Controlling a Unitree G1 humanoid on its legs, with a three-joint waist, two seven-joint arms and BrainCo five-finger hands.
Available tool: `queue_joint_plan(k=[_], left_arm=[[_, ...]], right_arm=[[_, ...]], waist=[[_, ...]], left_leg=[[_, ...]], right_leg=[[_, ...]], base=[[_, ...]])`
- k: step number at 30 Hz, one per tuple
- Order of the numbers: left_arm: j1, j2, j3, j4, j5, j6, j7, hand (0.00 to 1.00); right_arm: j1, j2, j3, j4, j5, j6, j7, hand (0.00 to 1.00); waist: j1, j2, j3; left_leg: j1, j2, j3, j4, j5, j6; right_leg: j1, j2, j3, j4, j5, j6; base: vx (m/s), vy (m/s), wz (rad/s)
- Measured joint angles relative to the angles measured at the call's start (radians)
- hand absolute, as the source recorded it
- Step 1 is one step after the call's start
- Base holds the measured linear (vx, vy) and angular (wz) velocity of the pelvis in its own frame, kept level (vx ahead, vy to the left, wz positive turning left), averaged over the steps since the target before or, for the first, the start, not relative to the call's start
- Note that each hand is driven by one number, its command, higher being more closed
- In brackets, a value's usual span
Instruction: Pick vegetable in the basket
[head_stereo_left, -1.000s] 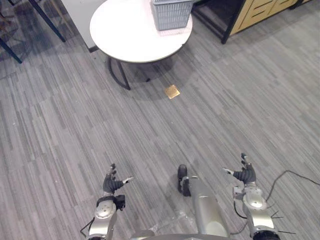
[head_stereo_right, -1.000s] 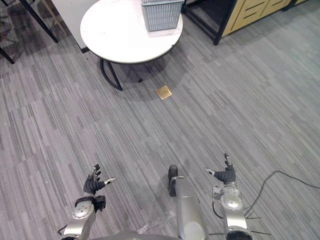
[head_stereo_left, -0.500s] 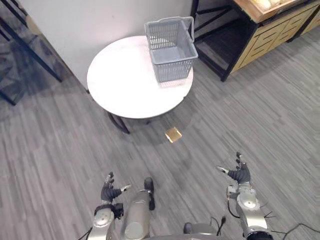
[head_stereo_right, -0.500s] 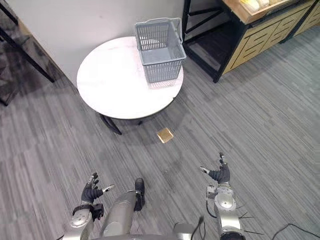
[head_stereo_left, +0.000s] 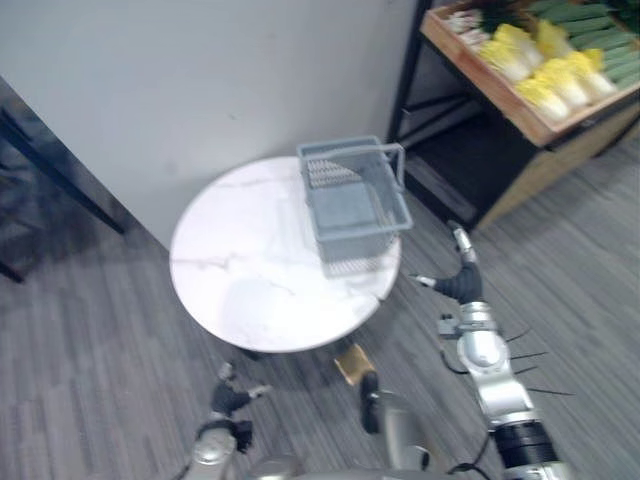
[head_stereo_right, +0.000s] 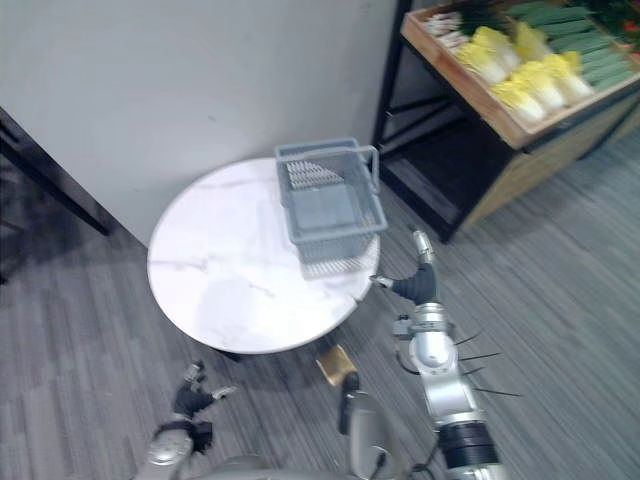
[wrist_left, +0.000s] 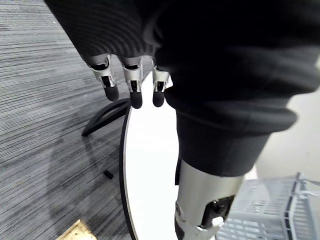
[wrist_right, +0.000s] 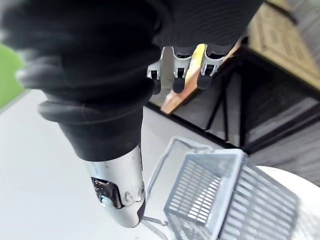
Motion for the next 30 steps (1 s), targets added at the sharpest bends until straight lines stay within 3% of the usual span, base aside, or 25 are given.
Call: queue_joint_plan(k=[2,4,6,8,10,12,17,23,30], left_arm=[[0.004,-0.001,0.0,0.014,0.013,0.0,0.0,0.0],[0.022,-0.001,-0.001,0.03,0.017,0.0,-0.001,0.0],[0.034,0.0,0.002,0.028,0.017,0.0,0.0,0.0],[0.059,0.002,0.003,0.029,0.018,0.002,0.0,0.0],[0.084,0.005,0.007,0.042,0.018,0.004,-0.001,0.0],[0.089,0.013,0.019,0.049,0.019,0.004,-0.004,0.0],[0.09,0.015,0.015,0.06,0.039,0.002,-0.02,0.0],[0.069,0.022,0.013,0.069,0.038,-0.001,-0.016,0.0],[0.047,0.022,0.013,0.06,0.013,-0.033,0.009,0.0]], right_arm=[[0.0,-0.025,0.019,0.005,-0.041,0.003,-0.012,0.0],[-0.004,-0.049,0.041,-0.007,-0.076,-0.004,-0.021,0.0],[-0.021,-0.086,0.057,-0.014,-0.087,-0.013,-0.021,0.0],[-0.035,-0.115,0.064,-0.011,-0.108,-0.016,-0.02,0.0],[-0.038,-0.146,0.06,0.006,-0.122,-0.016,-0.02,0.0],[-0.042,-0.153,0.059,0.026,-0.126,-0.016,-0.019,0.0],[-0.192,-0.205,0.118,0.151,-0.145,-0.017,-0.019,0.0],[-0.416,-0.276,0.185,0.383,-0.153,-0.006,-0.021,0.0],[-0.736,-0.399,0.234,0.596,-0.149,0.02,-0.039,0.0]], waist=[[0.0,0.006,0.006],[0.033,0.002,0.003],[0.051,0.003,0.001],[0.049,0.021,-0.007],[0.048,0.031,-0.008],[0.049,0.001,-0.014],[0.048,0.004,-0.016],[0.071,0.011,0.004],[0.076,0.052,0.08]], left_leg=[[-0.098,0.036,-0.021,0.255,0.054,-0.032],[-0.182,0.067,0.044,0.372,0.021,0.024],[-0.255,0.065,0.061,0.284,0.005,0.051],[-0.291,0.049,0.059,0.09,0.017,0.045],[-0.278,0.043,0.06,-0.105,0.13,0.029],[-0.257,0.012,0.067,-0.171,0.154,0.04],[-0.235,-0.044,0.089,-0.302,0.214,0.068],[-0.271,-0.056,0.084,-0.383,0.269,0.07],[-0.323,-0.061,0.029,-0.459,0.34,0.074]], right_leg=[[0.12,0.006,-0.045,-0.087,-0.009,-0.008],[0.264,0.016,-0.067,-0.197,-0.008,-0.015],[0.293,0.018,-0.069,-0.234,-0.009,-0.016],[0.301,0.02,-0.067,-0.252,-0.005,-0.007],[0.302,0.047,-0.046,-0.255,-0.011,0.023],[0.301,0.02,-0.036,-0.281,-0.005,0.042],[0.269,-0.025,-0.015,-0.316,0.015,0.071],[0.213,-0.025,-0.022,-0.347,0.045,0.066],[0.158,-0.024,-0.071,-0.358,0.063,0.052]], base=[[0.38,-0.186,0.65],[0.34,-0.137,0.32],[0.19,-0.039,0.02],[0.2,0.051,-0.07],[0.22,0.115,-0.17],[0.15,0.082,-0.03],[0.06,0.087,-0.05],[0.0,0.006,0.03],[-0.05,-0.019,0.2]])
